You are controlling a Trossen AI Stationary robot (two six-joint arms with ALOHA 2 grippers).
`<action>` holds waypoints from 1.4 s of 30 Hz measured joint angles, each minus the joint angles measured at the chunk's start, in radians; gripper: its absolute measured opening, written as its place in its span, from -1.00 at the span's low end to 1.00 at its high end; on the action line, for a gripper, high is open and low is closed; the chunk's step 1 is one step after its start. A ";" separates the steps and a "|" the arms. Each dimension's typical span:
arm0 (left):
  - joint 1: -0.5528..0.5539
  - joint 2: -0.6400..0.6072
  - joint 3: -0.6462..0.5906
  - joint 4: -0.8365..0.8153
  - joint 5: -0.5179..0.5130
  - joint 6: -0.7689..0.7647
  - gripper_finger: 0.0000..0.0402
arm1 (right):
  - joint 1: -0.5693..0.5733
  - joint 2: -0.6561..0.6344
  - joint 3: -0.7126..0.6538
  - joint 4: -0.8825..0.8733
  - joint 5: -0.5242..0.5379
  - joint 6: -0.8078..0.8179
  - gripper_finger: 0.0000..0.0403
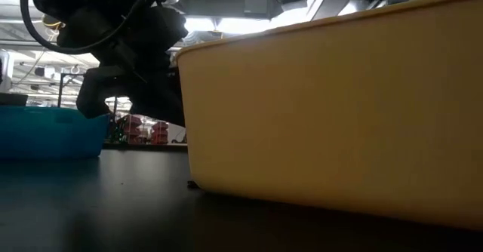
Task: Sort silverware by color (type)
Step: Put the black spoon into the yellow bin
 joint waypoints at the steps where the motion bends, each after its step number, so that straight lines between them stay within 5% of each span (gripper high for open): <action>1: 0.000 0.000 0.000 0.000 0.001 0.000 -0.69 | -0.037 0.005 0.000 0.023 -0.031 -0.039 -0.37; 11: -0.003 0.000 0.000 0.000 0.055 -0.008 -0.69 | -0.334 0.108 0.000 0.258 -0.380 -0.443 -0.37; 20: -0.003 -0.001 0.000 -0.001 0.005 -0.009 -0.69 | -0.453 0.261 0.000 0.408 -0.617 -0.522 -0.37; 28: -0.003 -0.001 0.000 -0.005 -0.060 -0.013 -0.69 | -0.456 0.376 0.000 0.536 -0.703 -0.523 -0.37; 42: -0.030 -0.001 -0.001 -0.012 -0.061 -0.060 -0.69 | -0.462 0.518 0.000 0.744 -0.697 -0.516 -0.37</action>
